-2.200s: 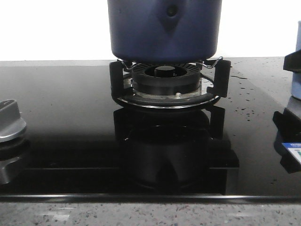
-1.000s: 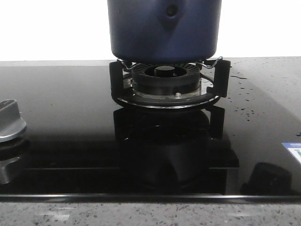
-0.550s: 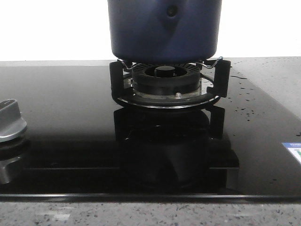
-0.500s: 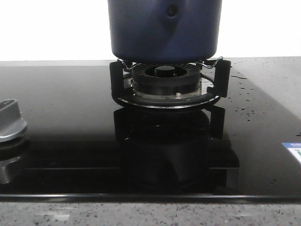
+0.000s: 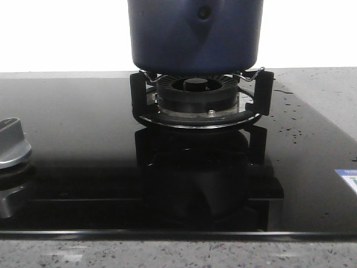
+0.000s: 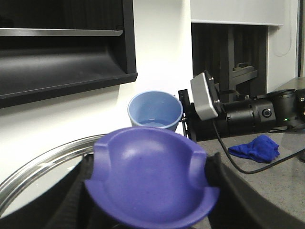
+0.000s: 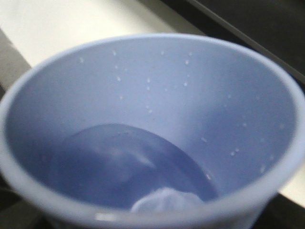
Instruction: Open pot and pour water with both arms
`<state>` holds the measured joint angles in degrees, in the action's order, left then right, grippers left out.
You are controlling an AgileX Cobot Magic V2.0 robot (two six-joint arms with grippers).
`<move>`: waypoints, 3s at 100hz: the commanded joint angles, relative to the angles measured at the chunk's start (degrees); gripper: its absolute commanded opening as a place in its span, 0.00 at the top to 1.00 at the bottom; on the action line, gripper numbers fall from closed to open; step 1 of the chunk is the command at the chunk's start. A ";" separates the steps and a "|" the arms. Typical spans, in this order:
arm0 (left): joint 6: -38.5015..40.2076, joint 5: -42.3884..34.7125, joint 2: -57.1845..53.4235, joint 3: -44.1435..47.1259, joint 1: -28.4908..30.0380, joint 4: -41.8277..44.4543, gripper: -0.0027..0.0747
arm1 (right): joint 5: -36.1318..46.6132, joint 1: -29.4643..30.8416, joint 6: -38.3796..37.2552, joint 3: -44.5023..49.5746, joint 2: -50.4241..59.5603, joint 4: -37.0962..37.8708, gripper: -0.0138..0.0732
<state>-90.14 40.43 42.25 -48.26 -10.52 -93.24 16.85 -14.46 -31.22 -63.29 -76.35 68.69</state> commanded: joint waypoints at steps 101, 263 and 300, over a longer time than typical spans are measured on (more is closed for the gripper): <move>0.57 -0.84 -0.29 -1.75 0.11 -5.01 0.63 | -8.13 -0.98 0.16 -5.75 -3.10 20.17 0.57; 0.57 -0.84 -0.29 -1.75 0.11 -4.10 0.63 | -12.30 -0.98 1.66 -12.64 -5.46 39.02 0.57; 0.57 -0.84 -0.29 -1.75 0.11 -4.00 0.63 | -11.74 -0.98 8.25 -13.01 -5.74 39.02 0.57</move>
<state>-90.11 39.99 42.25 -48.26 -10.52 -92.94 7.03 -15.45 -24.92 -74.04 -84.13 104.77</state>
